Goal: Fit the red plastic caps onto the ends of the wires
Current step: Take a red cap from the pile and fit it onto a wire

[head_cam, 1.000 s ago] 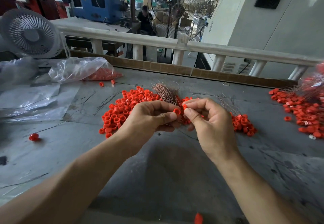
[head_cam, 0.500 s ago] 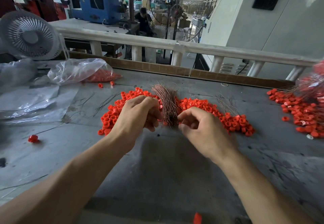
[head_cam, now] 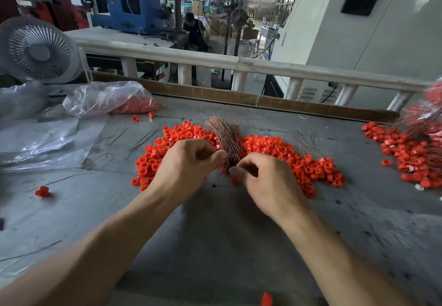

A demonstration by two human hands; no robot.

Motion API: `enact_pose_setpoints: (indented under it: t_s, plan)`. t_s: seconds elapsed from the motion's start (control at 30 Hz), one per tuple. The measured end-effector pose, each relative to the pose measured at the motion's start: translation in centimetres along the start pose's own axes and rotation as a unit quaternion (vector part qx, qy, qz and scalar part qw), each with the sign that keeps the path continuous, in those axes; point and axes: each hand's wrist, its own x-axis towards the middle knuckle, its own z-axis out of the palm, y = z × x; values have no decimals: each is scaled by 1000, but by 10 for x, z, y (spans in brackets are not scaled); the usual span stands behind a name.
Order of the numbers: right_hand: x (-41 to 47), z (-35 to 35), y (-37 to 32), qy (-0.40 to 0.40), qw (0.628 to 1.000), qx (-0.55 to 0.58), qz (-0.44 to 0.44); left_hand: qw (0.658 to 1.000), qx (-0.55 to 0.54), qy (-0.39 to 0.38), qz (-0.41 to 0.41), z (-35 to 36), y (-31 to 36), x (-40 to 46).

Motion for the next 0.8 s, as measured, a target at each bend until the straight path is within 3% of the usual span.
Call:
enact_pose_setpoints:
  t_s: [0.2, 0.53, 0.8]
  plan:
    - [8, 0, 7, 106, 994, -39, -3, 999, 46, 4, 25, 3, -10, 2]
    - [15, 10, 8, 98, 988, -122, -21, 992, 127, -13, 18, 1, -14, 1]
    - [13, 9, 2, 99, 991, -85, -43, 988, 152, -24, 12, 3, -14, 1]
